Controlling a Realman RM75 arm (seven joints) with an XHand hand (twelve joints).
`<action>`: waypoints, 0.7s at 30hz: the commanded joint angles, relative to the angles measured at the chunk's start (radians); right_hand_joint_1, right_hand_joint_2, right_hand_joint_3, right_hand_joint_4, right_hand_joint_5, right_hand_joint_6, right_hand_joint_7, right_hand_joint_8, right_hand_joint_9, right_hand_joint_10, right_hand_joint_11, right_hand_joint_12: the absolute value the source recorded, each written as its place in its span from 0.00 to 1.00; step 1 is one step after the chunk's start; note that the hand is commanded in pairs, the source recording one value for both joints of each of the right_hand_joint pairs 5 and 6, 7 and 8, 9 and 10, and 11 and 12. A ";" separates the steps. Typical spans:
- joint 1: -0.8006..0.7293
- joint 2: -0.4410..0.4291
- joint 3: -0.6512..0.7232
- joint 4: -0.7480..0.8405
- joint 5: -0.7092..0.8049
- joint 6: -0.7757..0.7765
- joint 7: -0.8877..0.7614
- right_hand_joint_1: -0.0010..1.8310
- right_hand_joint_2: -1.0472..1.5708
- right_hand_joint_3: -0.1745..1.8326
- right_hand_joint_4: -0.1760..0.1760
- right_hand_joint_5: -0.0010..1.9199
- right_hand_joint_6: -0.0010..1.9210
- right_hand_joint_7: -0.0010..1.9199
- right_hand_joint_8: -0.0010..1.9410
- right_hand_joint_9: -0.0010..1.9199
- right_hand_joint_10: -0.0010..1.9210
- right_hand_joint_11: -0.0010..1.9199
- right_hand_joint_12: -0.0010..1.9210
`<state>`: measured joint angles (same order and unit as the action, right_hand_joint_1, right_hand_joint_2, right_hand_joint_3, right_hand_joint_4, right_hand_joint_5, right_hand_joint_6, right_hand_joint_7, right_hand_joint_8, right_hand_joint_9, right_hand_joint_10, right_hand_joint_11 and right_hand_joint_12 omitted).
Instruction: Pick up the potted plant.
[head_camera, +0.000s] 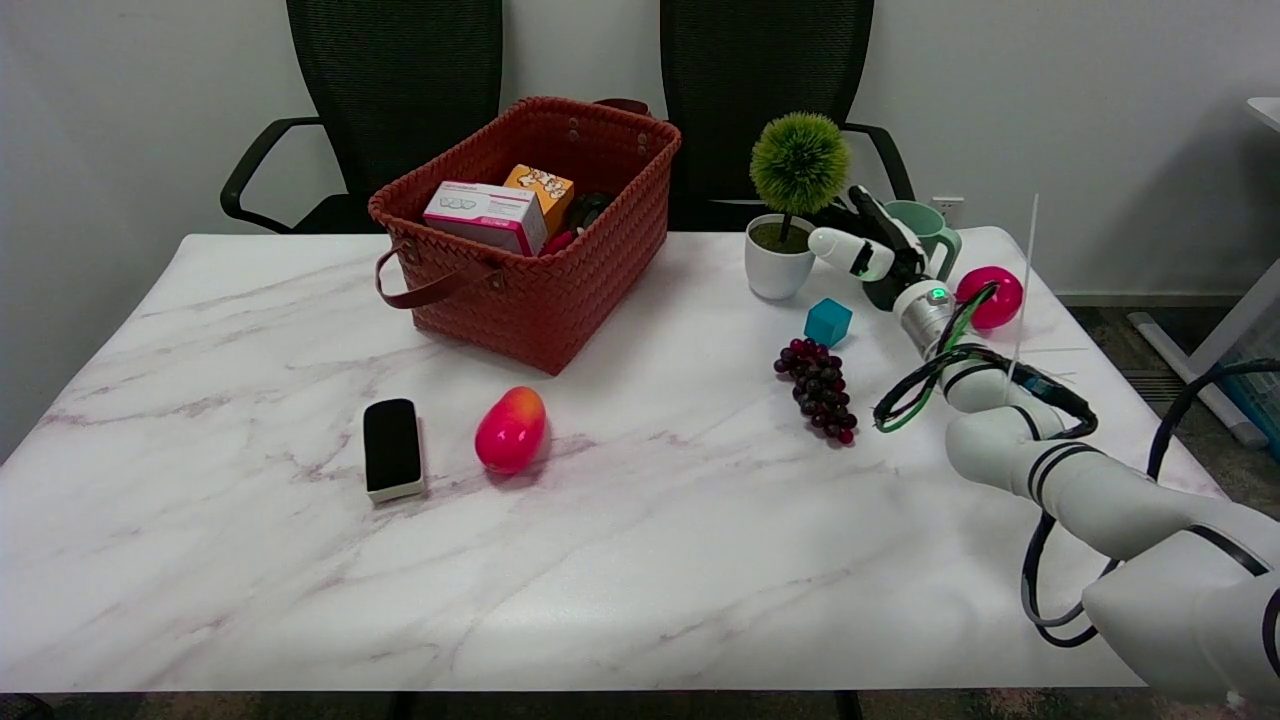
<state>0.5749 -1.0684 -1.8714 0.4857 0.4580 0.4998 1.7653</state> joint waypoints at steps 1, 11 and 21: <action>0.040 -0.008 0.003 -0.065 -0.004 -0.009 -0.001 0.58 0.27 0.43 0.50 0.00 0.00 0.12 0.12 0.13 0.13 0.08 0.08; 0.052 -0.013 -0.017 -0.069 -0.005 -0.034 -0.010 0.58 0.26 0.43 0.50 0.00 0.00 0.12 0.12 0.12 0.12 0.08 0.08; 0.099 -0.033 -0.021 -0.089 -0.005 -0.085 -0.067 0.58 0.25 0.44 0.50 0.00 0.00 0.12 0.12 0.12 0.12 0.07 0.07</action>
<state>0.6203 -1.0811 -1.8823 0.4281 0.4546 0.4647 1.7512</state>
